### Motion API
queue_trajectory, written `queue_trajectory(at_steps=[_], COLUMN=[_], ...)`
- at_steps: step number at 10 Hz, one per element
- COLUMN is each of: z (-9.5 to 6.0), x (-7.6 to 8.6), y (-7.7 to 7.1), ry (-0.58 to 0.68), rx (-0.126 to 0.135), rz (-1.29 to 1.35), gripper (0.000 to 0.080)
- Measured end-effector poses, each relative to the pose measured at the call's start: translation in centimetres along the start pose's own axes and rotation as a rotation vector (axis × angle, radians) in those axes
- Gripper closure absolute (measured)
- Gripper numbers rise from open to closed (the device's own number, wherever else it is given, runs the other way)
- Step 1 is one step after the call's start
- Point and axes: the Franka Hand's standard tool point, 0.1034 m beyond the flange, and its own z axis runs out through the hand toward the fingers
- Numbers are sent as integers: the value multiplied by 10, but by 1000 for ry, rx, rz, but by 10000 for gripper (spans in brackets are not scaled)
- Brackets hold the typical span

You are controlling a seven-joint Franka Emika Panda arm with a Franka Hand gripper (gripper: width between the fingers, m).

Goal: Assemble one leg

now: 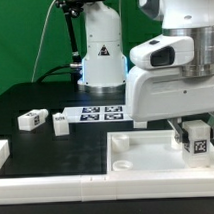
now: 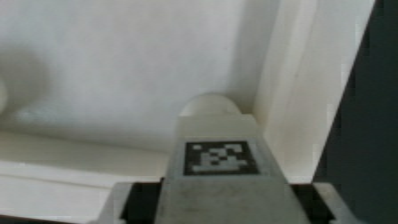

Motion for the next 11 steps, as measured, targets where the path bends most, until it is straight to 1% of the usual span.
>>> queue_trajectory(at_steps=[2,4,5,6,8,9,11], z=[0,0,0,0,0,0,0], x=[-1,0,0,0,0,0,0], y=[-1,-1,-1,-1,-2,-2,-2], ry=[0,9,15,22,15,10,-7], rx=[0,6,9,15,32,41,64], rz=[221,497,596,675,932,998,1258], gripper=[509,509,509,509,509,509,508])
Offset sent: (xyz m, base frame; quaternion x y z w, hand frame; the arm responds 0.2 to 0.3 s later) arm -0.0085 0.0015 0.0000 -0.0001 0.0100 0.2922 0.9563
